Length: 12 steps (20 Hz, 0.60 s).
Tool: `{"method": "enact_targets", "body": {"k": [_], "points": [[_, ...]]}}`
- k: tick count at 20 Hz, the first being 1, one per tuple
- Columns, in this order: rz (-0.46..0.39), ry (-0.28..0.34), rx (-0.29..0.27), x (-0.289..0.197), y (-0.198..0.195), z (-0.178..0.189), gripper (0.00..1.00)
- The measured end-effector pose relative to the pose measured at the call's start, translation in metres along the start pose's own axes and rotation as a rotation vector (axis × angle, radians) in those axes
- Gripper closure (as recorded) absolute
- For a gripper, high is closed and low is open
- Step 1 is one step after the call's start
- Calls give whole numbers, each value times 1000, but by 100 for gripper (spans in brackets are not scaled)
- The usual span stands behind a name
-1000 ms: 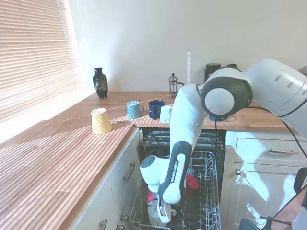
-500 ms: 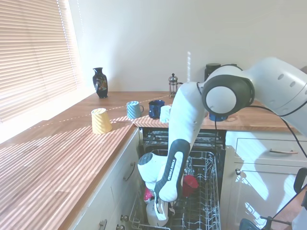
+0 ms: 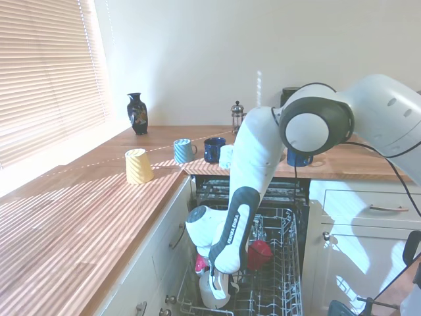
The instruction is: Unload the white mug from the dishwasher
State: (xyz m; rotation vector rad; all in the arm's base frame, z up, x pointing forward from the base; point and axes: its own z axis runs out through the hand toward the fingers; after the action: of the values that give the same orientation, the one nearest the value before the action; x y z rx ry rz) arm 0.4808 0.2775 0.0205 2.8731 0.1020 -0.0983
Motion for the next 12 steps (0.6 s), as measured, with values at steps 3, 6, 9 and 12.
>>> {"method": "enact_targets", "body": {"k": [3, 6, 9, 12], "points": [[29, 14, 8, -4, 7, -27, 100], [75, 36, 21, -8, 17, -57, 100], [122, 61, 22, -15, 37, -85, 100], [169, 93, 24, -25, 59, -117, 100]]}}
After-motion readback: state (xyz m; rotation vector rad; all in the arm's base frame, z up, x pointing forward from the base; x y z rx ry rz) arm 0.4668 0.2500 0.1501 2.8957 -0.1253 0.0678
